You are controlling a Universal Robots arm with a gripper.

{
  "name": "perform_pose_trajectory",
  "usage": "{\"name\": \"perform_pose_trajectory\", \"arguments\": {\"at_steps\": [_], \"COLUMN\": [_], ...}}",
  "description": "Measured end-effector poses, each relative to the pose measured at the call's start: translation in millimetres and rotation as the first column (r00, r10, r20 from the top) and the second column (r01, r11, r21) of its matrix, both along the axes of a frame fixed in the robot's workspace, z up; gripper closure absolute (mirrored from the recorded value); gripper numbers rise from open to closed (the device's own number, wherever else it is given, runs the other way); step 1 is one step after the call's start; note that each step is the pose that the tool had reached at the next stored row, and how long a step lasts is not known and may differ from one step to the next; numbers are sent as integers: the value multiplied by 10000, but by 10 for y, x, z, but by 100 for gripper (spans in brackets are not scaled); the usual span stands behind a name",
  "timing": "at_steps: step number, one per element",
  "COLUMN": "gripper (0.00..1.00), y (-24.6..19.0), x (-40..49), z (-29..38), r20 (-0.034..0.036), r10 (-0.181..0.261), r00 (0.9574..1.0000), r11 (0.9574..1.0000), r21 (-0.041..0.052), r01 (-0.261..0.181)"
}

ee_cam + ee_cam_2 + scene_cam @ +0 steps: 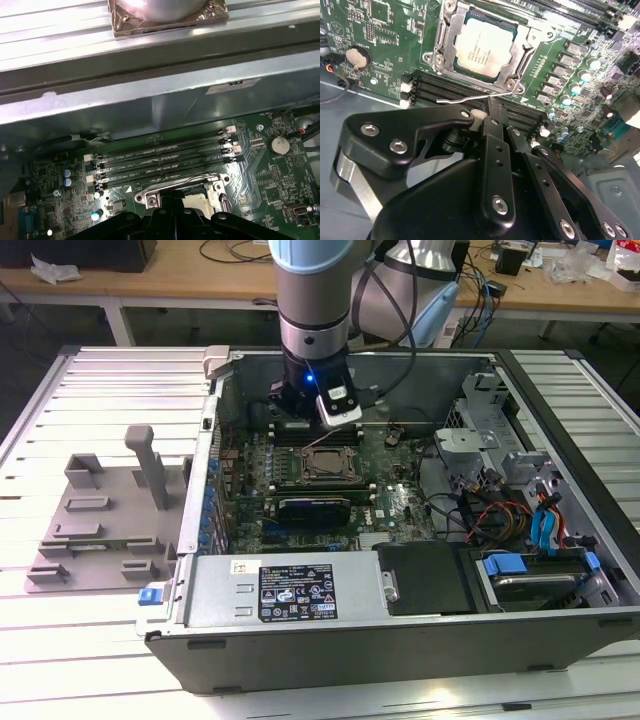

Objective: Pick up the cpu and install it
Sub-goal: 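Install the first cpu locking lever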

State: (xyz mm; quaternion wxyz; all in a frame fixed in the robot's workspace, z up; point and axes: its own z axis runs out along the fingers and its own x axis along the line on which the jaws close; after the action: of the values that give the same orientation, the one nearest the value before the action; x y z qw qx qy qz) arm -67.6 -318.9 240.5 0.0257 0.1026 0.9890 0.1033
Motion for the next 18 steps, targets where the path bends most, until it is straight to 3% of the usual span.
{"name": "perform_pose_trajectory", "arguments": {"at_steps": [2,7,10,18], "gripper": [89,89,89,89], "y": [23,31,69,97], "x": [10,52,55,106], "z": [-12,-43,-89,-155], "r20": [0,-1,-1,-1], "r10": [2,-10,-16,-203], "r00": [10000,10000,10000,9998], "r11": [10000,10000,10000,9998], "r21": [1,-1,1,1], "r01": [-2,10,16,203]}}
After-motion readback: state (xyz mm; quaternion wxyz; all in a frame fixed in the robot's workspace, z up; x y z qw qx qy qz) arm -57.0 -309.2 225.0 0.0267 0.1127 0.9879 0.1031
